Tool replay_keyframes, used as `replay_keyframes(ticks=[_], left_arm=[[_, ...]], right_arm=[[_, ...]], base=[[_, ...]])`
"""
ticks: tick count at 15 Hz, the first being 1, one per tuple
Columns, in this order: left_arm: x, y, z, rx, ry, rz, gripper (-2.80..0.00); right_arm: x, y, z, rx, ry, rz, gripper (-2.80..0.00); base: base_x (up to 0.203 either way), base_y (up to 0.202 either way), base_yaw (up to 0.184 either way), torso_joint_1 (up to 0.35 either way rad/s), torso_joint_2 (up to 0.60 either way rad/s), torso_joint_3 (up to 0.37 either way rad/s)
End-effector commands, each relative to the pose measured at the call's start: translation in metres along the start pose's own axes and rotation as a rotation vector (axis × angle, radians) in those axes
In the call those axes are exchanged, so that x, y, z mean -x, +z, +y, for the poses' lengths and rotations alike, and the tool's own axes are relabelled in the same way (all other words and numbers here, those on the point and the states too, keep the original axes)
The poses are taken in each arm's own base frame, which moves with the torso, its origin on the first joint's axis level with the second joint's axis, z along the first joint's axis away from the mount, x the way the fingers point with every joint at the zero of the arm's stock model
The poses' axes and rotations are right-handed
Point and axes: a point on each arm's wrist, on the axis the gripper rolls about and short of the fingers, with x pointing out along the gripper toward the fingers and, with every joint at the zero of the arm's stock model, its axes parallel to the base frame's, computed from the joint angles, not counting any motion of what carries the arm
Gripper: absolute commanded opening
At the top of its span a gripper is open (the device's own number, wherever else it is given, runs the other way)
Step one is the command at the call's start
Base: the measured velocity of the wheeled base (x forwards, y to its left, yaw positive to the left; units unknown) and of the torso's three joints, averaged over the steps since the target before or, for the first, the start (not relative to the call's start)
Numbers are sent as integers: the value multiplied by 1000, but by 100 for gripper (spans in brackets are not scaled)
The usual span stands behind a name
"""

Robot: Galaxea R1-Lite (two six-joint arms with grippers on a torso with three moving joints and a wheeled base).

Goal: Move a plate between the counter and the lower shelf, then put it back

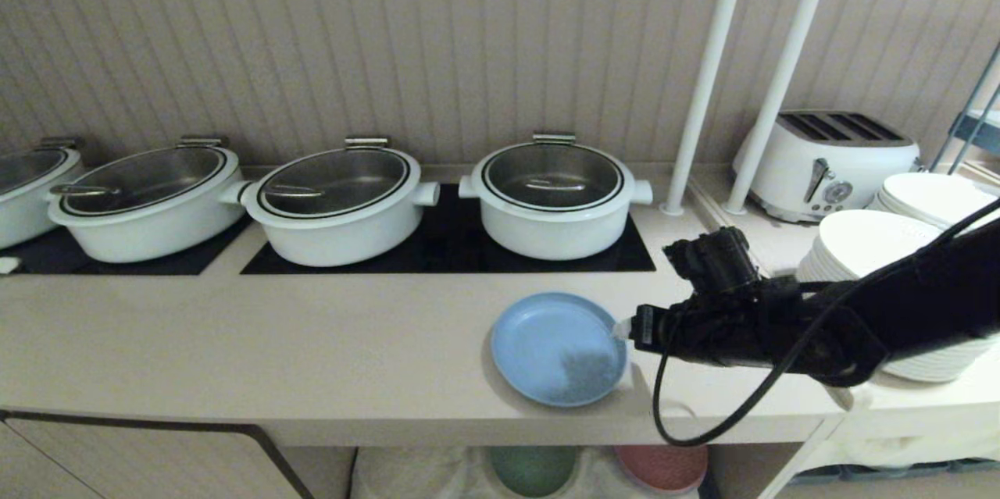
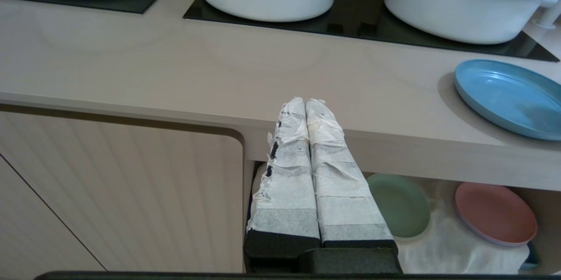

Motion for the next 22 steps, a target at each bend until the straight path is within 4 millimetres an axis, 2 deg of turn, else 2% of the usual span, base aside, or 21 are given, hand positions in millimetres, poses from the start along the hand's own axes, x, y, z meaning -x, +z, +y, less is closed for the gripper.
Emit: replay_keyframes(ticks=[1, 6, 13, 15, 18, 22], left_arm=[[0, 0, 0, 1, 1, -1, -280], [0, 0, 0, 1, 1, -2, -280], [0, 0, 0, 1, 1, -1, -280], [0, 0, 0, 1, 1, 0, -280], [0, 0, 0, 1, 1, 0, -280], [0, 0, 0, 1, 1, 0, -280]], right_arm=[[24, -4, 2, 6, 18, -24, -280], [57, -13, -5, 5, -26, -80, -280], [118, -29, -25, -16, -35, -183, -280], [131, -33, -38, -25, -65, -217, -280], [147, -36, -70, 1, -164, -262, -280], [171, -51, -98, 34, -219, -294, -280]], base=[[0, 0, 0, 0, 0, 0], [0, 0, 0, 0, 0, 0], [0, 0, 0, 0, 0, 0], [0, 0, 0, 0, 0, 0], [0, 0, 0, 0, 0, 0], [0, 0, 0, 0, 0, 0]])
